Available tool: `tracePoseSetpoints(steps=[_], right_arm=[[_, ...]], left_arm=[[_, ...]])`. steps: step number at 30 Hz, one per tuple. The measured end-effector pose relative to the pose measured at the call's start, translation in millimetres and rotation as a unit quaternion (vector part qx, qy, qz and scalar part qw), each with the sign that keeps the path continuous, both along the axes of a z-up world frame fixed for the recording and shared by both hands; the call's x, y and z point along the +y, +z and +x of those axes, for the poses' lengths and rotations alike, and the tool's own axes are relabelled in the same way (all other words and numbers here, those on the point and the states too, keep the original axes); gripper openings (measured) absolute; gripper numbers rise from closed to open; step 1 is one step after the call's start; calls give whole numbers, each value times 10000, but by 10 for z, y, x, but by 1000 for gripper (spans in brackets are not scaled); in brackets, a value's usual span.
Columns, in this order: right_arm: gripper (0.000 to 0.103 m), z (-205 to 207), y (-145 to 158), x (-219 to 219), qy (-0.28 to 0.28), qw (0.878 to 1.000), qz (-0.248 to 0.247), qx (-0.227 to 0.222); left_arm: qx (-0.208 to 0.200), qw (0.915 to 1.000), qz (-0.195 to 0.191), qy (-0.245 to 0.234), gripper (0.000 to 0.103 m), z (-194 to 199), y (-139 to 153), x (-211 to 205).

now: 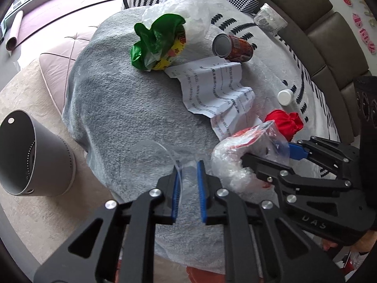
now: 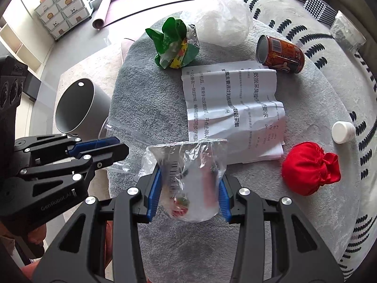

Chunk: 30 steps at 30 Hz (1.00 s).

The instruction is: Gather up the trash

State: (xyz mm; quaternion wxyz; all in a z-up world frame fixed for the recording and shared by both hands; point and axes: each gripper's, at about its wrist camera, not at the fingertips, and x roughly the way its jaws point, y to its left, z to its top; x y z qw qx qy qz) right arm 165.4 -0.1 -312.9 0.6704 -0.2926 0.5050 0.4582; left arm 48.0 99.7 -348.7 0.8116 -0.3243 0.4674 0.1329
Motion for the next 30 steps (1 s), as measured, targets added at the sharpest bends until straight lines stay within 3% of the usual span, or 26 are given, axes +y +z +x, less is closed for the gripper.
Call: tracePoseSetpoints(steps=[2, 14, 22, 30], right_arm=[[40, 6, 8, 0, 1, 10000, -6, -17], [40, -267, 144, 387, 301, 9995, 105, -53], [40, -777, 213, 1063, 837, 9961, 280, 24], [40, -1461, 207, 1920, 1458, 9878, 522, 181]], left_arm=[[-87, 10000, 9, -12, 4, 9, 50, -36], [-78, 9985, 268, 469, 4, -372, 244, 382], [211, 9915, 553, 1159, 4, -1069, 289, 1021], [491, 9782, 690, 1895, 4, -1890, 258, 1665]])
